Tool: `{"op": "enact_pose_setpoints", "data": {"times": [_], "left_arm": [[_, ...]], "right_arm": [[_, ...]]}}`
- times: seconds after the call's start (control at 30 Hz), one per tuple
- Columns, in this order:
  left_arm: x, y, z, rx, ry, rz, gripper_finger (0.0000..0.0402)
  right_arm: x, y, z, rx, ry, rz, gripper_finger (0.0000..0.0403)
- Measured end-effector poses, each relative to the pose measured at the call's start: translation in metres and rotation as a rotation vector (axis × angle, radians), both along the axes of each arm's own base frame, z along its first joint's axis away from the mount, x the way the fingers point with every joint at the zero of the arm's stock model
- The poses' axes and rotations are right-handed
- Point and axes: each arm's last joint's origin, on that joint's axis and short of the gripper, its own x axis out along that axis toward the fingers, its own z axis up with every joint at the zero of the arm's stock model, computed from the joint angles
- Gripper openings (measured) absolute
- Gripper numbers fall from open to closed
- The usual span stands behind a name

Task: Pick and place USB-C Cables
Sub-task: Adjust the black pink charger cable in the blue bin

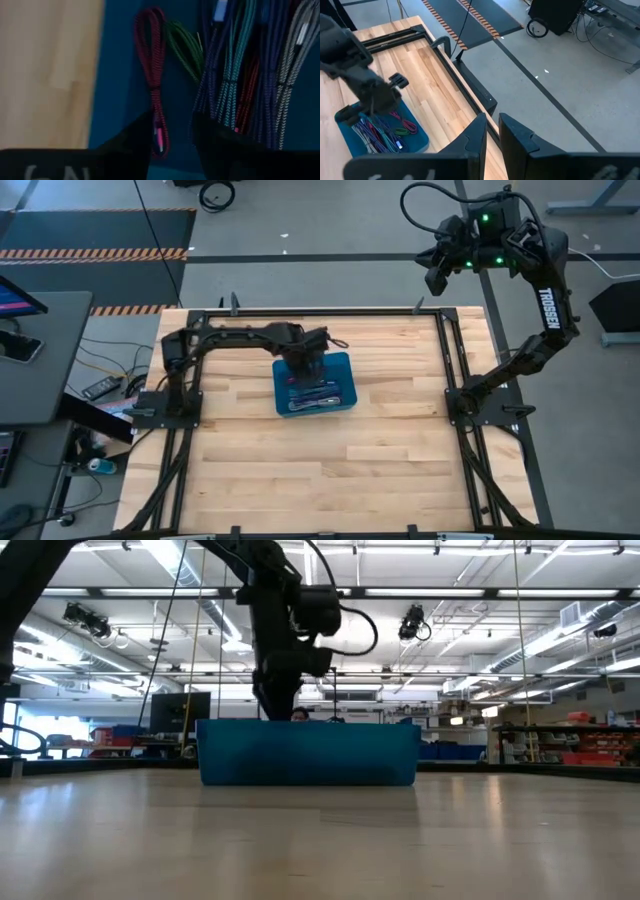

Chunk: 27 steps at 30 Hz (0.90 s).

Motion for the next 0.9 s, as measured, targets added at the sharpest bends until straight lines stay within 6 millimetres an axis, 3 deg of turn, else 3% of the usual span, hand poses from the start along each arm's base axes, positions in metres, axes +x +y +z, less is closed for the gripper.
{"op": "enact_pose_setpoints", "data": {"times": [0.27, 0.6, 0.9], "left_arm": [[0.007, -0.002, -0.031, 0.055, 0.109, -0.025, 0.0144], [0.009, 0.002, -0.031, 0.117, 0.099, -0.001, 0.0144], [0.016, 0.002, -0.052, 0.053, 0.102, -0.017, 0.0144]], "right_arm": [[0.0, 0.0, 0.0, 0.001, 0.0, 0.001, 0.0055], [0.0, 0.0, 0.0, 0.003, -0.001, 0.003, 0.0055], [0.0, 0.0, 0.0, 0.002, -0.001, 0.003, 0.0055]]}}
